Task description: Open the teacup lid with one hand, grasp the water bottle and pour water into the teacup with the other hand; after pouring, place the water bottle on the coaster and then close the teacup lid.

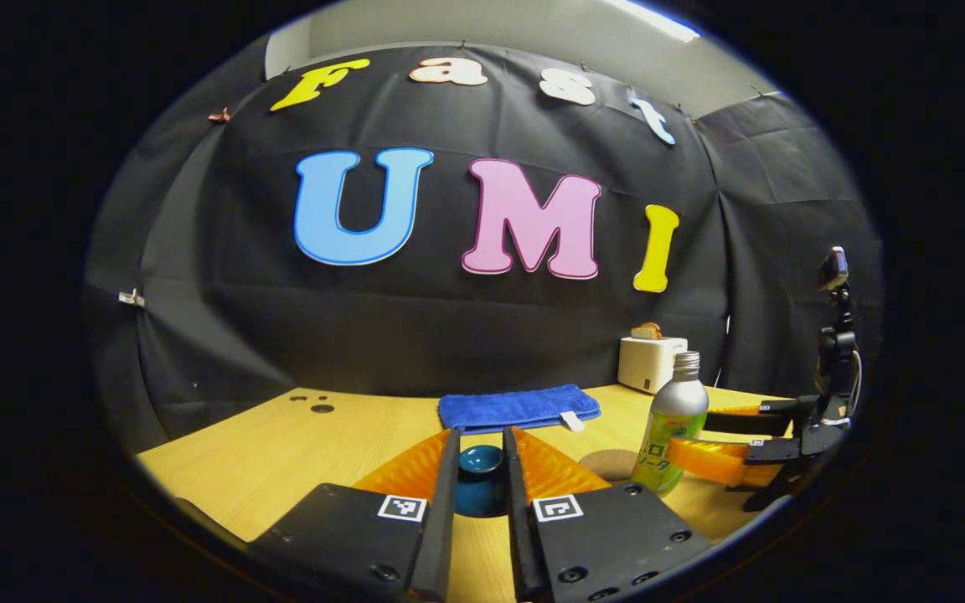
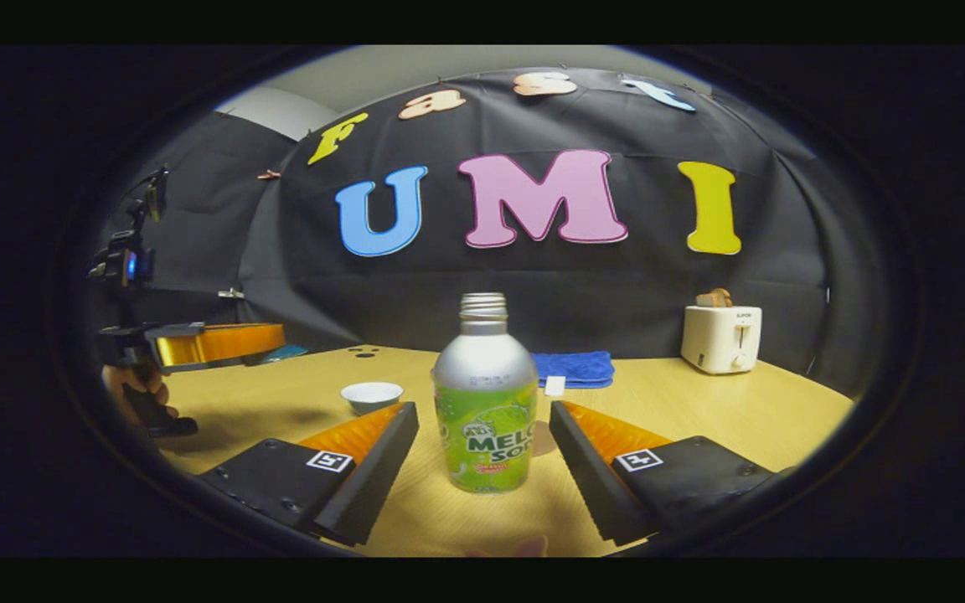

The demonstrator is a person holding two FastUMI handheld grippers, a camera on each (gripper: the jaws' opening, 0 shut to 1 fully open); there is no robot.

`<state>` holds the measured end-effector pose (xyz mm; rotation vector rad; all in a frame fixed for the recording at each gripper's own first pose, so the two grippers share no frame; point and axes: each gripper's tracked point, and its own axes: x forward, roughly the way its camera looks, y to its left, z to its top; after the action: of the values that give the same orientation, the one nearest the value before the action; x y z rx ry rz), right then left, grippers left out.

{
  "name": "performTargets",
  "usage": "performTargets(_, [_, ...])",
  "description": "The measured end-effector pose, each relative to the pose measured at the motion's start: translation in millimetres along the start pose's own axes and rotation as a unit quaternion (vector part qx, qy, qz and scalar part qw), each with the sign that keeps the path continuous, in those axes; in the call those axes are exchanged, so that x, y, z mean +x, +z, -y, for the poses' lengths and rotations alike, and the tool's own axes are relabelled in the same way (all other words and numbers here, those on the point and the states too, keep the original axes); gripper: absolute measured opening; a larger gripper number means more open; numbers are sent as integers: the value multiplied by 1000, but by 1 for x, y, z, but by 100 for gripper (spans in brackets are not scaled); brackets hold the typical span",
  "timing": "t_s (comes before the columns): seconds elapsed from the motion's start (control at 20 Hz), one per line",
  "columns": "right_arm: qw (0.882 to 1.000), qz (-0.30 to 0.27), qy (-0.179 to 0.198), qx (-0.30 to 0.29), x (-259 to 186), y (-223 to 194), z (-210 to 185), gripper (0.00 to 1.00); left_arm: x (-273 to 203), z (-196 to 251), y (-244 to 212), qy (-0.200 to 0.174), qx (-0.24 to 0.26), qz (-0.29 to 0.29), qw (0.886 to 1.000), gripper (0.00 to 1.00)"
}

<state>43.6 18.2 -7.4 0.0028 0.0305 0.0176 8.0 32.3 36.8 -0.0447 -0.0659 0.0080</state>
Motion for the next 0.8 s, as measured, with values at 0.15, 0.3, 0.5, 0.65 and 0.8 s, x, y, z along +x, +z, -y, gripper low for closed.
performTargets(0.15, [1000, -1, -10, 0, 11, -1, 0, 98, -17, -18, -11, 17, -35, -11, 999, 32])
performTargets(0.3, [1000, -3, -19, 0, 19, -2, 5, 91, -24, -36, -18, 27, -55, -16, 998, 32])
performTargets(0.5, [997, -12, -40, -68, 32, 5, 11, 78, -30, -49, -12, 37, -42, -12, 998, 32])
performTargets(0.65, [977, -17, -68, -202, 47, 29, 20, 77, -32, -55, -10, 36, -51, -11, 998, 32])
performTargets(0.8, [940, -33, -63, -332, 64, 37, 10, 78, -33, -62, -10, 45, -40, -14, 998, 32])
